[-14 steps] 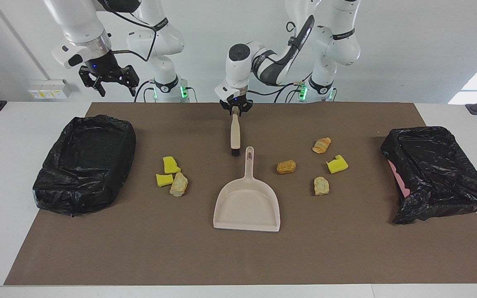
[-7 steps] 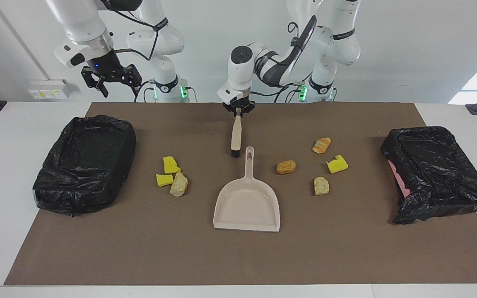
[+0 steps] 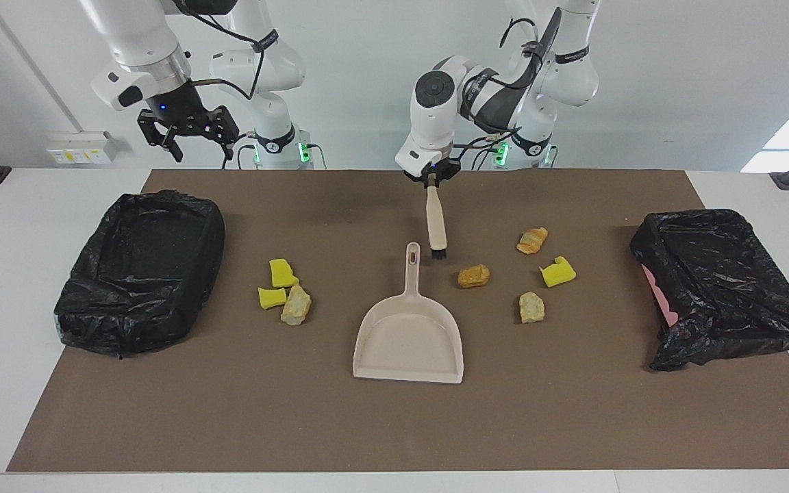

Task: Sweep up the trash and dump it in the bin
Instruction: 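Grasp the dustpan handle with the right gripper while the left gripper lifts the brush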

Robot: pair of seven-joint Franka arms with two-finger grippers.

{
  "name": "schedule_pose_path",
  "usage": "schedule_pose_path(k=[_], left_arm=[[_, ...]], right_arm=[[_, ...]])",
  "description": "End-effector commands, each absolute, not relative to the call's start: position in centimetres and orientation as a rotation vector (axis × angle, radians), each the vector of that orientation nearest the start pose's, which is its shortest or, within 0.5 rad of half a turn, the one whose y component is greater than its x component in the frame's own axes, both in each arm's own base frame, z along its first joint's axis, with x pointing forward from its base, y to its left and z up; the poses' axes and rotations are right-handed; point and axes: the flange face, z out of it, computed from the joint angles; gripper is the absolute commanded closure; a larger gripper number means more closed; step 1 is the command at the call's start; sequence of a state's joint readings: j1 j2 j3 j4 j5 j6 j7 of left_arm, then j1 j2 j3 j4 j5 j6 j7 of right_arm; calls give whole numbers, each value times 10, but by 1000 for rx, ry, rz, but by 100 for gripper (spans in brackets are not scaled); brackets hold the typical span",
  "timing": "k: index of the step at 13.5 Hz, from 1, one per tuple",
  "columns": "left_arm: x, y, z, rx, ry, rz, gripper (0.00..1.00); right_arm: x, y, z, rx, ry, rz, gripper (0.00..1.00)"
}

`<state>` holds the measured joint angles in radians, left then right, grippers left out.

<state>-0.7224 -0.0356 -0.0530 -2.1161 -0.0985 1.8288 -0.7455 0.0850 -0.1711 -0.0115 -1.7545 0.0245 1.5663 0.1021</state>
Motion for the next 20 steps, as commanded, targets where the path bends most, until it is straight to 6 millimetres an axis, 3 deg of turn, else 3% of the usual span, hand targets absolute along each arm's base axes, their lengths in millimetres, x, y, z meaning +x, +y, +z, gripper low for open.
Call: schedule_pose_path(k=[1, 2, 5, 8, 11, 12, 14, 16, 18, 20], left_arm=[[383, -318, 427, -2955, -119, 365, 100], [395, -302, 426, -2932, -180, 374, 100], [415, -236, 412, -2856, -359, 478, 100], [403, -187, 396, -2776, -420, 473, 100], [395, -124, 381, -2715, -555, 488, 100], [392, -111, 376, -2718, -587, 480, 100], [374, -103, 362, -2765, -585, 410, 100], [369, -107, 355, -2785, -542, 402, 100], [377, -115, 355, -2860, -450, 347, 100], [380, -122, 354, -2953, -366, 373, 100]], right_arm=[[539, 100, 609, -3108, 150, 35, 0], [554, 118, 604, -3094, 188, 3, 0], [585, 177, 554, -3084, 198, -1, 0], [607, 239, 480, -3074, 187, 29, 0], [608, 285, 440, -3063, 190, 9, 0], [603, 310, 427, -3052, 153, -4, 0], [593, 350, 398, -3038, 201, -4, 0], [590, 364, 387, -3023, 201, -33, 0], [583, 374, 375, -3031, 179, -20, 0], [585, 375, 366, -3025, 181, -28, 2]])
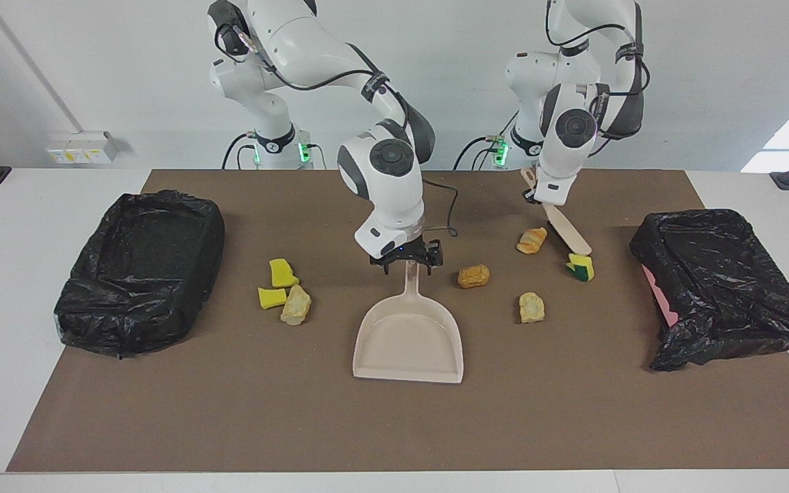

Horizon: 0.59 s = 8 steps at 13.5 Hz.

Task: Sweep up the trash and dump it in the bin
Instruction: 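Grasp the dustpan handle with the right gripper while the left gripper lifts the brush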

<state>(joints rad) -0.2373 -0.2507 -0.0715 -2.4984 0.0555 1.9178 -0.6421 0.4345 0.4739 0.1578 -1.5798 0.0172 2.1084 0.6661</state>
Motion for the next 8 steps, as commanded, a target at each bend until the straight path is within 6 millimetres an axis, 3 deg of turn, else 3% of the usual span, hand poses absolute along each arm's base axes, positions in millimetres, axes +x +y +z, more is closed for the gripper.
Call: schedule_pose_path(k=[1, 2, 5, 6, 8], left_arm=[[382, -128, 355, -2988, -307, 351, 100], [383, -136, 353, -3025, -281, 346, 100], [391, -153, 345, -3105, -185, 314, 100], [397, -157, 345, -3140, -168, 316, 100], [413, -162, 350, -3192, -107, 295, 100]], right_arm=[[583, 374, 358, -3029, 181, -18, 7], [578, 373, 348, -3045, 173, 8, 24], [574, 371, 343, -3051, 172, 25, 84], [574, 372, 344, -3049, 179, 27, 100], [580, 363, 351, -3061, 186, 40, 100]])
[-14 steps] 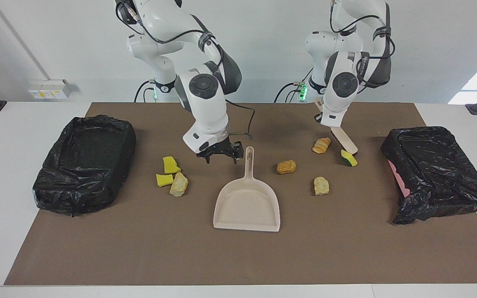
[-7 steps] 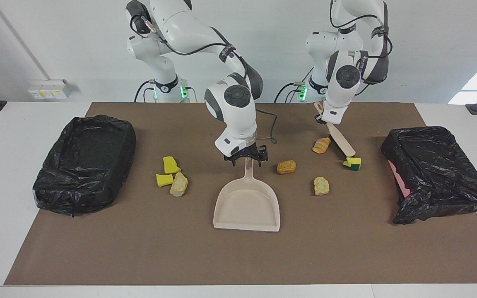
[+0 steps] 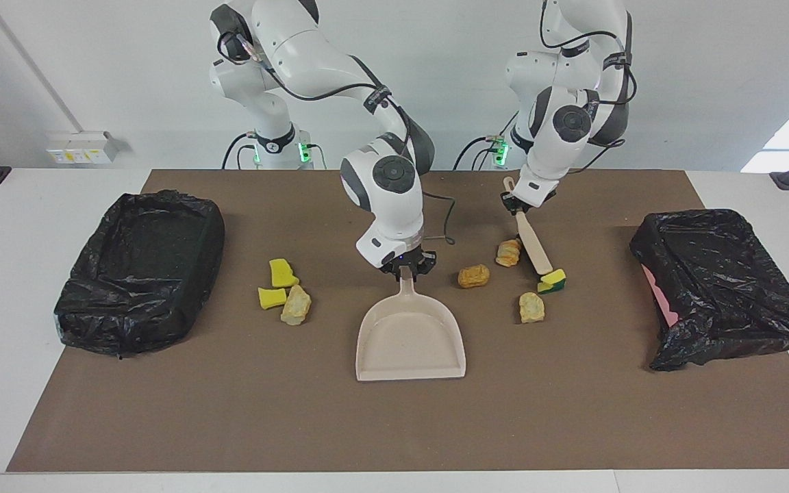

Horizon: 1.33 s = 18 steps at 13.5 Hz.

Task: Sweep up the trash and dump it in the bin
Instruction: 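Sweep the scraps into the dustpan with the left gripper's brush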

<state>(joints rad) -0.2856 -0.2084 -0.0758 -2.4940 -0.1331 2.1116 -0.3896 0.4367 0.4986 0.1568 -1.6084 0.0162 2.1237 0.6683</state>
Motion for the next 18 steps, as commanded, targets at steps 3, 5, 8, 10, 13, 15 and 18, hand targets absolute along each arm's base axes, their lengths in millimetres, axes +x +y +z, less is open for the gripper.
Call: schedule_pose_path(k=[3, 5, 8, 10, 13, 15, 18], left_arm=[[429, -167, 355, -3215, 61, 261, 100], [438, -169, 367, -3215, 66, 287, 100], [455, -152, 418, -3215, 133, 372, 100], [460, -138, 439, -3223, 190, 379, 100], [469, -119, 440, -3231, 239, 336, 100], [480, -90, 439, -3250, 217, 266, 100], [500, -67, 405, -3252, 212, 241, 100]], right_arm=[[586, 340, 375, -3061, -257, 22, 100], [585, 310, 408, -3015, -537, -17, 100], [556, 283, 433, -2964, -955, 46, 100], [533, 273, 417, -2944, -1178, 93, 100], [522, 258, 406, -2651, -1718, 165, 100], [513, 267, 396, -2620, -1768, 180, 100], [498, 298, 377, -2572, -1830, 221, 100]])
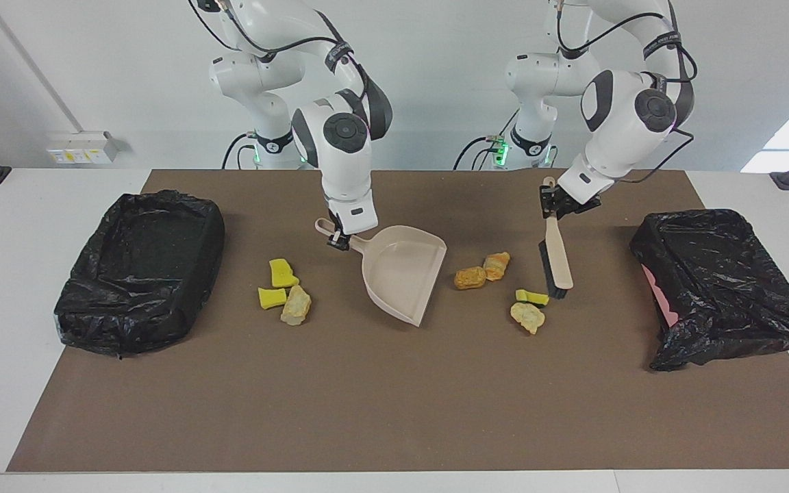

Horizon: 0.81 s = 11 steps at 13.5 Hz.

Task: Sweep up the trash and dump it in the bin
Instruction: 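Sweep the scraps into the dustpan with the left gripper's brush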

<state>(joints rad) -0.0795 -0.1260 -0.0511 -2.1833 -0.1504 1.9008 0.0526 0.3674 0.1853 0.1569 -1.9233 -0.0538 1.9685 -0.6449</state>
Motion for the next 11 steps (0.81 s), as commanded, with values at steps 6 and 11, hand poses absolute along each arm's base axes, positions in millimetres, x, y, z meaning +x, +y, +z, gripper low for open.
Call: schedule_pose_path(k=[6, 11], left_arm=[[525, -83, 340, -3199, 268, 239, 100], [496, -165, 341, -3173, 334, 325, 100]], right_arm=[[500, 311, 344, -2636, -1778, 152, 100], [499, 312, 344, -2654, -1752, 152, 100]])
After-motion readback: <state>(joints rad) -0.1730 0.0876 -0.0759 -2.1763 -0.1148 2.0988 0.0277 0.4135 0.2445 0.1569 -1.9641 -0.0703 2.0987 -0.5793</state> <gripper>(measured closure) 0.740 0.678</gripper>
